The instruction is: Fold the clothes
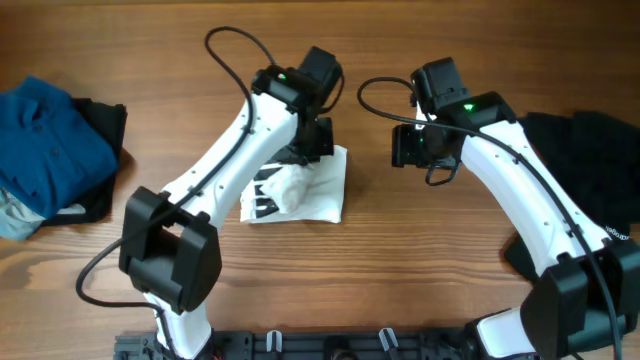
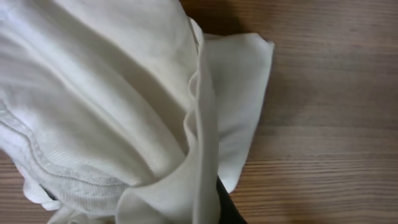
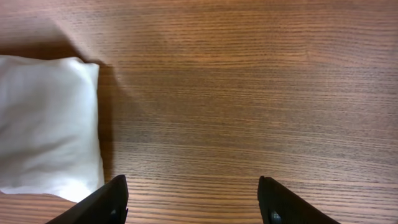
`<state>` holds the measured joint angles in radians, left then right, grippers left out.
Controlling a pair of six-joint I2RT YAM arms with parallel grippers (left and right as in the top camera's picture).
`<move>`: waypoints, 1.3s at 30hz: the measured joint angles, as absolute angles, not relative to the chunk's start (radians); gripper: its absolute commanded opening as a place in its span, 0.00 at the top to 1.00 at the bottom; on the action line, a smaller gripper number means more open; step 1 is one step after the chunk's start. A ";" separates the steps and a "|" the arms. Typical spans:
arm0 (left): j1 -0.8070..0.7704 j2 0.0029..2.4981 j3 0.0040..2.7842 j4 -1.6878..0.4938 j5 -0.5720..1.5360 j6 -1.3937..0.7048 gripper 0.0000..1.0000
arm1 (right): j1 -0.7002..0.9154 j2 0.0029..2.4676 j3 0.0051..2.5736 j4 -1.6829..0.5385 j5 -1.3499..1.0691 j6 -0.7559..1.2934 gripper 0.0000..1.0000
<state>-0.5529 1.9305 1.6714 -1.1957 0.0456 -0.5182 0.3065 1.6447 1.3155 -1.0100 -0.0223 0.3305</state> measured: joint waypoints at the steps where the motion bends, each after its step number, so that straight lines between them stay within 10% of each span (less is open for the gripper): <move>1: -0.559 1.930 1.671 -1.196 0.045 -0.518 0.84 | 0.307 1.649 1.316 -1.010 -0.022 0.330 0.33; 6: -0.579 1.930 1.671 -1.194 0.059 -0.537 0.54 | 0.307 1.670 1.316 -1.010 -0.022 0.330 0.32; 14: -0.547 1.888 1.675 -1.216 0.081 -0.498 0.44 | 0.307 1.672 1.316 -1.006 -0.047 0.290 0.34; 25: -0.076 1.816 1.712 -1.145 0.072 -0.435 0.43 | 0.469 1.684 1.316 -0.848 -0.449 0.041 0.30; 35: -0.065 2.002 1.623 -1.170 0.156 -0.367 0.43 | 0.657 1.826 1.315 -0.789 -0.453 0.082 0.30; 39: -0.068 2.022 1.522 -1.097 0.203 -0.360 0.43 | 0.685 1.837 1.315 -0.789 -0.422 0.115 0.76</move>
<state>-0.0677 2.0216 1.5219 -1.0969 0.2031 -0.3599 0.6849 1.8374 1.3151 -0.7887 -0.4225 0.1150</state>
